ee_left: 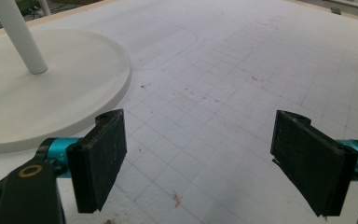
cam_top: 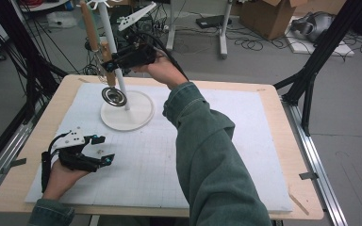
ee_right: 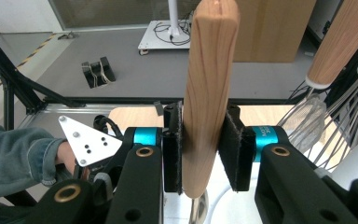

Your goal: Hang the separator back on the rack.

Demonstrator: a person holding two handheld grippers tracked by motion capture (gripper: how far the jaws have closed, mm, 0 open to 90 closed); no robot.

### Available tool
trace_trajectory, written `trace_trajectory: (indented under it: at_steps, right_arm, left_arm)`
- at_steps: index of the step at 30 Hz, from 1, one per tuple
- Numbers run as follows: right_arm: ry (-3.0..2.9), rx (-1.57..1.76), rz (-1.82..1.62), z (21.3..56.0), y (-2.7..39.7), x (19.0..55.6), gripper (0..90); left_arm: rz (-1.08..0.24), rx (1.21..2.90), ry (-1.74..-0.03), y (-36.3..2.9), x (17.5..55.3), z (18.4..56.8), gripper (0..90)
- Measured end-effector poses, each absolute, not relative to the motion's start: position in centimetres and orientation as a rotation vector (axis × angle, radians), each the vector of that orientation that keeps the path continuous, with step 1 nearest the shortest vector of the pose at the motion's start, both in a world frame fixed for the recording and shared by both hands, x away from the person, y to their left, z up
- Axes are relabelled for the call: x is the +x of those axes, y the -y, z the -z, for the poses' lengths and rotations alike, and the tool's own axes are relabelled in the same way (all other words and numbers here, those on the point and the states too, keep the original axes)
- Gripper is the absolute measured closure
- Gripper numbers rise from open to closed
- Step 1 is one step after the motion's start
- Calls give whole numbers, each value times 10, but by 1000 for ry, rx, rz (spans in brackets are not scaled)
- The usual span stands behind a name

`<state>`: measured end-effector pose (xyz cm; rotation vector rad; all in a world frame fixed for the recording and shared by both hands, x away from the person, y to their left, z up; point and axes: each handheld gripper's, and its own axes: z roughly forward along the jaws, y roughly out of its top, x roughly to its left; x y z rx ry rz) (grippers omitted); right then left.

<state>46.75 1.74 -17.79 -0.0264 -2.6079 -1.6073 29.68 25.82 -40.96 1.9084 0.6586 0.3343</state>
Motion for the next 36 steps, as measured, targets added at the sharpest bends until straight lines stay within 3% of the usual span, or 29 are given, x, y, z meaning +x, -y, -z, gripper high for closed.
trace_trajectory:
  at_steps: [36]
  right_arm:
    - [2653,-52,1643,133,-40,499,725]
  left_arm:
    - [-334,1916,-672,-262,299,412,177]
